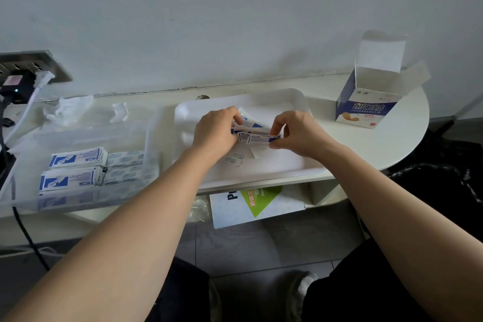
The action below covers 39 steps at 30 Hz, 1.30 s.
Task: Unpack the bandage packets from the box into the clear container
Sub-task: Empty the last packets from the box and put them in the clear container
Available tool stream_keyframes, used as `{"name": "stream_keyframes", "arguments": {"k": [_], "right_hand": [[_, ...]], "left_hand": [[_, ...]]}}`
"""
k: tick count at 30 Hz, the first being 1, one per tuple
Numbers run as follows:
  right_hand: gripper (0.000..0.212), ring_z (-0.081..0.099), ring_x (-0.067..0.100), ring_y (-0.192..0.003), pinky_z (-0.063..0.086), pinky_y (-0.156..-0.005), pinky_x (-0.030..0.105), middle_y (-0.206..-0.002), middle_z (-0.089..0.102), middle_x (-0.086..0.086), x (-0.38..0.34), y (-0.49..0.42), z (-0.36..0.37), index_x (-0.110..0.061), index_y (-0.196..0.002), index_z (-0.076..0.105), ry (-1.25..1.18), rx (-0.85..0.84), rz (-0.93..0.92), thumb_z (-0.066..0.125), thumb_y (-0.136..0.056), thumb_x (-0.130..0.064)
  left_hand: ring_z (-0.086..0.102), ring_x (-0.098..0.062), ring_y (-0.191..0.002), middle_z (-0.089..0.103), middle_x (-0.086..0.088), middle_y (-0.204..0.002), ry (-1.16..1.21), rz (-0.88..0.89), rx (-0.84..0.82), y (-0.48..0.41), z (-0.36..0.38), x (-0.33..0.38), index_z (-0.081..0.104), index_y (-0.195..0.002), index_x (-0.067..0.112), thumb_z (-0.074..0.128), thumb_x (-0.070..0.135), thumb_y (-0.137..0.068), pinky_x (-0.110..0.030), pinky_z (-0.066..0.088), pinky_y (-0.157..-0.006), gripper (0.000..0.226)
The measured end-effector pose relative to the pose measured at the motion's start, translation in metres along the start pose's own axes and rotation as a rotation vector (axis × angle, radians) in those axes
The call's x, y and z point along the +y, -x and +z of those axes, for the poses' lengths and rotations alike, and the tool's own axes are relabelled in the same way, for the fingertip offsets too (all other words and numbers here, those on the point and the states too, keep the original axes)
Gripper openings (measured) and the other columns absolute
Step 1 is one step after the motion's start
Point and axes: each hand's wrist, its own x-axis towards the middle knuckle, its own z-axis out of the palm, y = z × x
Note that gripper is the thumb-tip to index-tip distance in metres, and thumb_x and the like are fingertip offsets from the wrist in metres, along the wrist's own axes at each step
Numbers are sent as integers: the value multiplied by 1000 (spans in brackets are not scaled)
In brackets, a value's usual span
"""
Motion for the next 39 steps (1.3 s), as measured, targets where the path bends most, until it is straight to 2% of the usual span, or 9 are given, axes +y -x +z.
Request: {"name": "stream_keyframes", "arguments": {"k": [4, 8, 11, 14, 18, 24, 28, 33, 39], "right_hand": [[16, 44, 7, -53, 32, -52, 22, -61, 53, -11, -4, -1, 2, -17, -74, 65, -49, 22, -14, 79, -68, -14], [24, 46, 5, -56, 33, -51, 20, -71, 57, -7, -11, -1, 7, -20, -79, 58, -50, 42, -32, 79, -68, -15], [30, 47, 6, -59, 35, -55, 23, -76, 58, -4, -21, -1, 14, -20, -87, 57, -63, 60, -69, 79, -67, -15], [29, 48, 10, -60, 37, -55, 25, -72, 56, -6, -36, -4, 23, -19, -90, 60, -57, 63, -93, 79, -68, -15], [23, 52, 15, -60, 39, -58, 28, -69, 58, -6, -55, -8, 32, -24, -80, 58, -5, 34, -88, 77, -68, -18], [26, 53, 17, -72, 39, -63, 26, -80, 61, -1, -60, -8, 36, -15, -91, 67, 82, -72, -86, 80, -69, -25], [22, 53, 15, -68, 44, -64, 27, -78, 62, -1, -60, -9, 37, -16, -87, 67, 52, -83, -71, 79, -69, -20], [17, 52, 6, -59, 45, -59, 25, -77, 63, -1, -64, -9, 37, -21, -78, 64, -35, -97, -71, 76, -70, -13], [11, 51, 4, -48, 36, -47, 13, -66, 66, 2, -59, -9, 30, -16, -73, 65, -35, -98, -36, 75, -70, -11]], "left_hand": [[63, -23, -84, 71, 1, -93, 124, -6, -84, 4, -10, -1, 72, -93, 24, 64, 5, -79, -29, 50, -77, 25], [63, -22, -82, 70, 0, -89, 212, -14, -162, 14, -23, -4, 71, -105, 25, 51, 3, -82, -34, 54, -77, 38], [58, -16, -70, 65, 6, -77, 253, -44, -155, 24, -32, -5, 70, -99, 30, 58, 14, -81, -27, 48, -67, 27], [62, -17, -76, 68, 3, -80, 194, -38, -108, 32, -37, -12, 69, -87, 26, 72, 29, -77, -28, 48, -68, 11], [63, -21, -81, 65, 2, -77, 88, -53, -67, 40, -40, -24, 71, -86, 20, 70, 23, -83, -25, 43, -64, 5], [61, -23, -95, 69, -4, -104, -20, -68, -108, 49, -39, -32, 69, -106, 17, 60, 10, -83, -25, 44, -76, 26], [62, -22, -94, 69, -2, -103, 48, -96, -109, 48, -39, -33, 69, -103, 18, 61, 11, -83, -22, 41, -73, 23], [58, -15, -82, 70, 0, -98, 77, -67, -116, 46, -38, -30, 71, -99, 18, 63, 14, -83, -20, 38, -67, 17], [60, -17, -86, 70, -2, -99, 39, -75, -122, 44, -37, -34, 73, -101, 19, 64, 13, -85, -20, 39, -70, 19]]}}
